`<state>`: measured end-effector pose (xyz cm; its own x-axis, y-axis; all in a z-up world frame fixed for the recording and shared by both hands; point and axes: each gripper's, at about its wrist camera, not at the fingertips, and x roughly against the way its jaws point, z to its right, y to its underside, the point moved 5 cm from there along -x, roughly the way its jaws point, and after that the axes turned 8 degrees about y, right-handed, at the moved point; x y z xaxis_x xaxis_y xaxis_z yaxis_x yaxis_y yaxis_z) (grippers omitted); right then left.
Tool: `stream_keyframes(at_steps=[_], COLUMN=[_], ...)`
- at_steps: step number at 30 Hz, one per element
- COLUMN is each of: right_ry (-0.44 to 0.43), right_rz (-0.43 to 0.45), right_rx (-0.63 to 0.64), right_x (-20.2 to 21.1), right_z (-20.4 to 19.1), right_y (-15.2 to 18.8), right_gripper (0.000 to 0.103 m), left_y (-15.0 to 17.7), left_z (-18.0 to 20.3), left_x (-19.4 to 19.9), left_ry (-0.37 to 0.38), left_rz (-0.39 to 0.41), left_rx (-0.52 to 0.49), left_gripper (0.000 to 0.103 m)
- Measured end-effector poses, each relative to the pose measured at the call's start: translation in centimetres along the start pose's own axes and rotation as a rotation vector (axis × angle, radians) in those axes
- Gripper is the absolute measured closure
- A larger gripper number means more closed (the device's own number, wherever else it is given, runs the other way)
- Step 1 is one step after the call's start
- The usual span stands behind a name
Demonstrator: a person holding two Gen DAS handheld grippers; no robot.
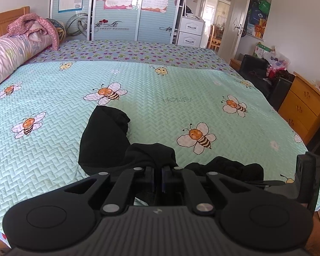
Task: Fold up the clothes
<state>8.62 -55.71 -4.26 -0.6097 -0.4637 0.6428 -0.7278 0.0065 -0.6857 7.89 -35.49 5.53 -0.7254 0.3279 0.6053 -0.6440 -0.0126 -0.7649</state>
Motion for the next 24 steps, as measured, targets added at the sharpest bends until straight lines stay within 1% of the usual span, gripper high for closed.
stream_keyframes(at_steps=[1, 3, 5, 7, 8, 10, 11, 12, 13, 14, 15, 17, 19, 20, 21, 23, 24], right_ry=[0.0, 0.006, -0.009, -0.018, -0.007, 0.013, 0.015, 0.034, 0.077, 0.111, 0.128, 0.161, 0.211, 0.221, 0.218, 0.208, 0.197], right_rz=[0.005, 0.033, 0.087, 0.188, 0.251, 0.373, 0.425, 0.472, 0.505, 0.507, 0.47, 0.358, 0.272, 0.244, 0.233, 0.215, 0.213], right_rx=[0.011, 0.01, -0.076, -0.191, -0.236, -0.318, -0.347, -0.364, -0.357, -0.344, -0.35, -0.409, -0.464, -0.483, -0.499, -0.52, -0.509], right_x=[0.1, 0.8, 2.3, 5.1, 7.1, 11.1, 13.0, 14.7, 15.9, 16.5, 16.2, 14.6, 13.2, 12.9, 12.8, 12.8, 13.0], right_z=[-0.1, 0.2, 1.6, 3.9, 5.4, 8.3, 9.7, 10.8, 11.6, 12.1, 12.8, 14.7, 16.5, 17.0, 17.4, 17.8, 17.6], right_y=[0.1, -0.1, -1.1, -3.0, -4.1, -6.0, -6.5, -6.7, -6.5, -6.1, -5.4, -3.4, -0.8, 0.3, 1.2, 2.8, 3.0], right_gripper=[0.092, 0.093, 0.095, 0.095, 0.095, 0.095, 0.095, 0.095, 0.095, 0.095, 0.095, 0.094, 0.094, 0.094, 0.094, 0.094, 0.094], left_y=[-0.2, -1.0, -2.1, -3.7, -4.4, -5.4, -5.7, -5.6, -5.0, -4.5, -3.7, -1.8, 0.2, 1.0, 1.8, 1.7, 1.7], left_z=[0.0, 0.0, -0.1, -0.2, -0.2, 0.1, 0.3, 0.5, 0.6, 0.8, 0.8, 0.0, -1.0, -1.5, -2.1, -1.2, -0.7], left_x=[0.0, 0.0, 0.2, 0.8, 0.9, 0.8, 0.5, -0.1, -1.1, -2.1, -3.3, -5.3, -6.9, -7.4, -7.9, -8.1, -8.3], left_ry=[0.004, 0.006, 0.005, 0.0, 0.002, 0.031, 0.043, 0.026, 0.008, -0.009, -0.009, -0.008, -0.016, -0.019, -0.022, 0.017, 0.037], left_rz=[0.001, 0.019, 0.051, 0.1, 0.122, 0.152, 0.16, 0.147, 0.12, 0.093, 0.06, -0.011, -0.079, -0.11, -0.14, -0.147, -0.15], left_rx=[0.005, 0.013, 0.021, 0.03, 0.033, 0.027, 0.02, 0.013, 0.006, -0.002, -0.003, 0.028, 0.065, 0.084, 0.104, 0.095, 0.09], left_gripper=[0.098, 0.098, 0.098, 0.098, 0.097, 0.089, 0.089, 0.089, 0.089, 0.089, 0.089, 0.09, 0.09, 0.09, 0.09, 0.09, 0.09])
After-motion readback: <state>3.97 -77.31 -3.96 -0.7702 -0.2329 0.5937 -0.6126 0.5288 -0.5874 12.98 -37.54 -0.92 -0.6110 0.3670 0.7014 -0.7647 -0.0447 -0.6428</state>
